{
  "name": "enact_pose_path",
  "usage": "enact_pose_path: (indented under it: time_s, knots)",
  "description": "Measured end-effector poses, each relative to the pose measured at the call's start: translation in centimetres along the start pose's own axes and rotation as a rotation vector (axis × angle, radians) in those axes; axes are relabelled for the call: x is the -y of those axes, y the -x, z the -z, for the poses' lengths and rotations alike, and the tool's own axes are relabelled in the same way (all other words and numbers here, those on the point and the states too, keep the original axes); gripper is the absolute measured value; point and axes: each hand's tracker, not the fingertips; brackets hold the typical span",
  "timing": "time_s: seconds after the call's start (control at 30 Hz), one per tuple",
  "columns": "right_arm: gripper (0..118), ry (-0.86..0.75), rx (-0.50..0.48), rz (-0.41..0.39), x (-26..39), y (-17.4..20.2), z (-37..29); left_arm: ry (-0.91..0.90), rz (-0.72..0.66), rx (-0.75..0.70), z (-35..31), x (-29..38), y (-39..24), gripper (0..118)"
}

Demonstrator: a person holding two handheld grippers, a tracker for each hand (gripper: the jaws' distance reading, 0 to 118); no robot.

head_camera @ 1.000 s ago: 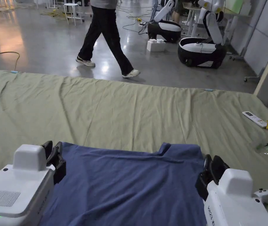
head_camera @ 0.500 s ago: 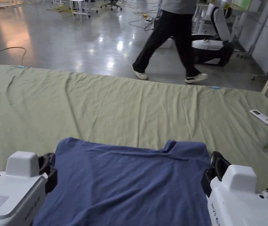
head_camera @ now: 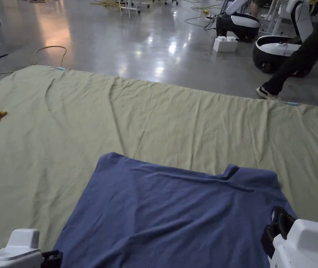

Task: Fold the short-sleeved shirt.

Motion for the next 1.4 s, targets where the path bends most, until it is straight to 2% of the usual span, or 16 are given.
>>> enact_pose_path:
  time_s: [0.13, 0.3, 0.37, 0.4, 0.43, 0.47, 0.5, 0.57, 0.6, 0.7, 0.83, 0.9, 1.07, 1.13, 1.33, 1.4]
  knots:
    - [1, 0.035, -0.01, -0.011, 0.7, -0.3, -0.2, 0.143, 0.034, -0.053, 1.6, 1.1, -0.3, 57]
    - [1, 0.069, 0.009, -0.017, 1.8, -1.5, -1.2, 0.082, 0.027, -0.049, 0.1, 2.3, -0.6, 55]
    - [1, 0.097, 0.018, -0.004, 2.1, -2.3, -1.6, 0.079, 0.042, -0.049, 0.1, 2.2, -0.7, 42]
    - [1, 0.119, 0.027, 0.012, 2.3, -2.9, -1.8, 0.082, 0.049, -0.037, -0.1, 2.0, -0.8, 32]
    - [1, 0.138, 0.034, 0.023, 2.5, -3.4, -1.9, 0.084, 0.058, -0.026, 0.2, 1.9, -0.9, 17]
    - [2, 0.188, 0.032, 0.054, 2.8, -4.0, -2.1, 0.083, 0.066, -0.019, 0.2, 1.8, -1.1, 11]
    - [9, 0.227, 0.066, 0.058, 3.0, -4.7, -2.3, 0.082, 0.071, -0.009, 0.2, 1.8, -1.3, 9]
    - [50, 0.286, 0.077, 0.077, 3.3, -6.1, -2.7, 0.08, 0.094, -0.009, 0.2, 1.9, -1.5, 8]
    - [50, 0.343, 0.082, 0.09, 3.5, -6.9, -2.9, 0.078, 0.112, -0.005, 0.0, 1.9, -1.4, 8]
    - [76, 0.481, 0.101, 0.129, 4.5, -9.3, -3.7, 0.061, 0.097, 0.007, -0.8, 1.9, -1.1, 7]
    - [76, 0.613, 0.133, 0.082, 6.4, -10.8, -4.7, 0.039, 0.08, 0.022, -1.6, 2.0, -0.6, 7]
    - [76, 0.681, 0.112, 0.058, 7.9, -10.7, -4.9, 0.028, 0.065, 0.029, -1.7, 2.2, -0.5, 7]
    - [75, 0.8, 0.042, 0.095, 11.8, -9.8, -3.9, 0.025, 0.071, 0.026, -1.3, 2.5, -0.6, 7]
    - [65, 0.805, 0.019, 0.114, 12.7, -9.4, -3.2, 0.024, 0.074, 0.026, -0.7, 2.6, -0.3, 7]
    - [13, 0.805, 0.009, 0.095, 13.2, -8.7, -2.7, 0.015, 0.068, 0.028, -0.7, 2.6, -0.3, 7]
    - [10, 0.803, 0.004, 0.089, 12.6, -8.5, -3.1, 0.009, 0.064, 0.031, -0.9, 2.7, -0.5, 7]
